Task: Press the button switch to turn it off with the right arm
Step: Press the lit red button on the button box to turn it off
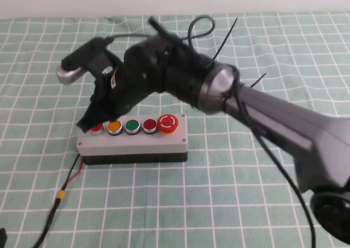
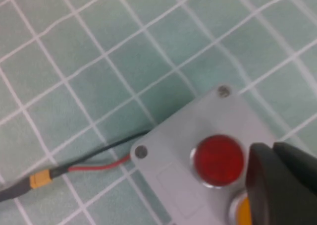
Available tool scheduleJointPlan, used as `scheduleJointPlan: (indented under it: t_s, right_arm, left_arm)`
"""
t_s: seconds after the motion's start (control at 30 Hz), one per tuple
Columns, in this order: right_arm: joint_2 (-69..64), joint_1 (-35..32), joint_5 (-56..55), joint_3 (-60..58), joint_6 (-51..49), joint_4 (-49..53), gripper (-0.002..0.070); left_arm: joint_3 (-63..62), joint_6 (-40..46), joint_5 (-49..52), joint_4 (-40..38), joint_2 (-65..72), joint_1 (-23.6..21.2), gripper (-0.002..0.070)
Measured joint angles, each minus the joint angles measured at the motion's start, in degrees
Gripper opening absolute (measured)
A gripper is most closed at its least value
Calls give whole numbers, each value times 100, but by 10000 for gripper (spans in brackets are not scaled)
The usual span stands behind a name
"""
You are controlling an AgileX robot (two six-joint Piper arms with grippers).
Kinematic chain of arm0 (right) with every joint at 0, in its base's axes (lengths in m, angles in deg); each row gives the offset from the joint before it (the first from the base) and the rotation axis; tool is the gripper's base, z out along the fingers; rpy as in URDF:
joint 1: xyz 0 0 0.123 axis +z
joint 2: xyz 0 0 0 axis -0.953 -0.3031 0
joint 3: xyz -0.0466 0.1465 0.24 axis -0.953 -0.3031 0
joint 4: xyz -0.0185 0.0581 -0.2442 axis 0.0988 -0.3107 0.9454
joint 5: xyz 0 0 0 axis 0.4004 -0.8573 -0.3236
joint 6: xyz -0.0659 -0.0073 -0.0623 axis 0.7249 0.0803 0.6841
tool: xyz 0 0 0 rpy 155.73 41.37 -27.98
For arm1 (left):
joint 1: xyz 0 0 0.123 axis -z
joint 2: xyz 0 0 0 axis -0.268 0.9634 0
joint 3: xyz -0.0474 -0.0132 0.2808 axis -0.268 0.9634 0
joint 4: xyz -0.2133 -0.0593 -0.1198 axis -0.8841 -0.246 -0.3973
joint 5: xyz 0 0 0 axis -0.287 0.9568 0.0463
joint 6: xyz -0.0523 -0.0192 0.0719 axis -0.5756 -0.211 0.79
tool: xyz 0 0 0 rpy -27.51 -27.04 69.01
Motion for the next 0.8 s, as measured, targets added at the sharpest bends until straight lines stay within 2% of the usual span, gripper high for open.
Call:
scheduleJointPlan:
  t_s: [0.63,0.8]
  right_arm:
    - [3035,0,1318,109,-99,894,-12]
    - [3833,0,1347,-603,-99,906,-12]
  left_arm:
    - [0,0,0,0,0,0,-3]
    - [0,0,0,0,0,0,-3]
